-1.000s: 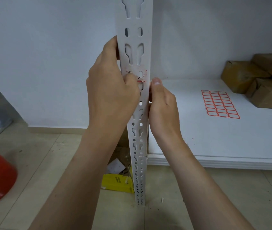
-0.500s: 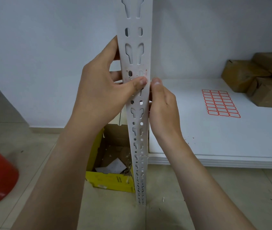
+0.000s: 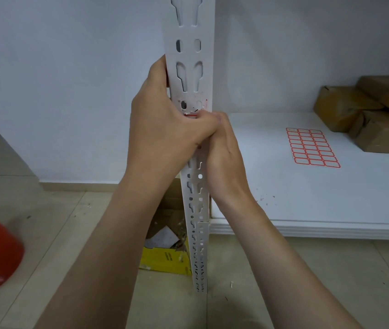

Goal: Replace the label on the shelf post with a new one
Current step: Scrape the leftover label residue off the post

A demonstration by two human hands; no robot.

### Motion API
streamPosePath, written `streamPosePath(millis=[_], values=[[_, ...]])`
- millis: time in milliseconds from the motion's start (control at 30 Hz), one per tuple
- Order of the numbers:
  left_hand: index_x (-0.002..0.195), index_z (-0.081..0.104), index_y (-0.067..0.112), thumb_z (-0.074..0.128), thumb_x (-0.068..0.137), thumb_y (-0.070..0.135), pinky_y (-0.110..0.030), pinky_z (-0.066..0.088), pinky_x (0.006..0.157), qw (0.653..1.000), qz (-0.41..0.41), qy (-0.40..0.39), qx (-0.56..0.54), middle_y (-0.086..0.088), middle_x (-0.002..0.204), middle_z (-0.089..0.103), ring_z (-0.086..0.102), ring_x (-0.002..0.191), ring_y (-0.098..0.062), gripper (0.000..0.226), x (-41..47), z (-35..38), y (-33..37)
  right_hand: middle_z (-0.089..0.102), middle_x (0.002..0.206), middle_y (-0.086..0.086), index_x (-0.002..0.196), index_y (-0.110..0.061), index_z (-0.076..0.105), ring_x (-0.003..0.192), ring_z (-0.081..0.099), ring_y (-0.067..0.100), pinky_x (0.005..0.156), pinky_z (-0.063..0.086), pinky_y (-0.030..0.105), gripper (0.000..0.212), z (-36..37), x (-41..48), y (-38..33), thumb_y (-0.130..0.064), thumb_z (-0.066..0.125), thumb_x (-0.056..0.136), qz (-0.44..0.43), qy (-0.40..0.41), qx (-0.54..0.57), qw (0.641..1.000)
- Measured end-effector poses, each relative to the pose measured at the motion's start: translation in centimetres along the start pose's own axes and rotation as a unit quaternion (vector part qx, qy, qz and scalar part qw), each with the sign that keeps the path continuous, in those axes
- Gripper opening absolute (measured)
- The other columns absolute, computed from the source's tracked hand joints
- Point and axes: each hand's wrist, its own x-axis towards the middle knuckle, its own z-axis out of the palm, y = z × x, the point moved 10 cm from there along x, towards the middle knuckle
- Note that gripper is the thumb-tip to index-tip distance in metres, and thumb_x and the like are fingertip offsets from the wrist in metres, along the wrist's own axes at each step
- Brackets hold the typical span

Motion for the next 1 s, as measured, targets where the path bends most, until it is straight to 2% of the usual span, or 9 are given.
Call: streamPosePath(millis=[167,300,433,533,633,700,800,900,1000], values=[[0.111,0.054,0.036,0.080,0.072,0.012,-0.010,0.055,0.066,1.000,-0.004,0.018,0.013,0.027,0.088,0.063,0.065,0.080,0.014,0.053,-0.2,-0.3,0.1,0.069,0.097,-0.016,0.114,-0.024,0.064,0.094,0.066,-0.005,0.085,0.053,0.019,0.032,-0.1,0.4,0.2,-0.032,0.033,0.115,-0.007,0.000,-0.008,1.000],[0.107,0.054,0.040,0.078,0.070,0.021,-0.021,0.062,0.072,0.999,0.001,0.026,0.041,0.026,0.088,0.064,0.067,0.083,0.005,0.047,-0.2,-0.6,0.3,0.070,0.095,-0.016,0.113,-0.024,0.064,0.095,0.067,-0.002,0.086,0.054,0.026,0.032,0.1,0.5,0.2,-0.034,0.034,0.112,-0.009,0.000,0.000,1.000],[0.121,0.063,0.031,0.076,0.077,0.020,-0.018,0.062,0.069,0.999,0.014,0.029,0.044,0.025,0.099,0.067,0.072,0.083,0.004,0.048,-0.2,-0.9,0.3,0.069,0.098,-0.011,0.111,-0.028,0.062,0.098,0.068,0.012,0.089,0.055,0.038,0.036,0.3,0.3,-0.2,-0.047,0.033,0.106,-0.011,-0.006,0.005,1.000],[0.128,0.064,0.024,0.072,0.084,0.015,-0.011,0.058,0.069,0.999,0.028,0.021,0.035,0.023,0.106,0.067,0.071,0.084,0.007,0.046,-0.1,-1.0,0.3,0.067,0.104,-0.010,0.114,-0.028,0.060,0.103,0.067,0.010,0.091,0.054,0.031,0.041,0.4,0.2,-0.5,-0.054,0.031,0.103,-0.015,-0.010,-0.003,1.000],[0.134,0.061,0.020,0.067,0.089,0.007,-0.012,0.059,0.073,0.999,0.038,-0.006,0.010,0.021,0.112,0.068,0.072,0.095,0.006,0.047,0.1,-0.9,0.0,0.068,0.101,-0.013,0.113,-0.031,0.061,0.098,0.066,-0.002,0.084,0.052,0.017,0.036,0.3,0.1,-0.6,-0.052,0.032,0.108,-0.016,-0.012,-0.005,1.000],[0.142,0.056,0.015,0.066,0.094,0.005,-0.013,0.059,0.077,0.999,0.034,-0.026,-0.020,0.016,0.120,0.068,0.071,0.103,0.005,0.051,0.1,-0.7,-0.5,0.068,0.100,-0.013,0.113,-0.032,0.060,0.095,0.065,-0.008,0.081,0.051,0.012,0.033,0.3,0.0,-0.6,-0.048,0.032,0.112,-0.014,-0.014,-0.007,1.000],[0.149,0.051,0.010,0.074,0.096,0.012,-0.016,0.059,0.084,0.996,0.026,-0.042,-0.068,0.009,0.126,0.068,0.071,0.108,0.002,0.058,0.2,-0.6,-1.3,0.069,0.107,-0.012,0.115,-0.034,0.060,0.106,0.067,0.000,0.090,0.054,0.021,0.037,0.2,0.0,-0.6,-0.053,0.029,0.105,-0.015,-0.011,-0.014,1.000],[0.149,0.050,0.004,0.079,0.092,0.016,-0.020,0.060,0.088,0.994,0.027,-0.039,-0.094,0.004,0.125,0.069,0.072,0.111,-0.003,0.065,0.2,-0.6,-1.6,0.070,0.103,-0.010,0.112,-0.033,0.061,0.098,0.068,0.000,0.085,0.055,0.019,0.037,0.1,0.0,-0.7,-0.052,0.030,0.106,-0.017,-0.009,-0.008,1.000],[0.150,0.050,0.005,0.079,0.092,0.014,-0.019,0.060,0.087,0.994,0.035,-0.047,-0.096,0.007,0.127,0.070,0.073,0.110,0.000,0.066,0.4,-0.5,-1.5,0.070,0.100,-0.008,0.109,-0.035,0.060,0.094,0.069,0.003,0.083,0.056,0.022,0.034,0.1,0.0,-0.8,-0.052,0.031,0.105,-0.020,-0.009,-0.006,1.000]])
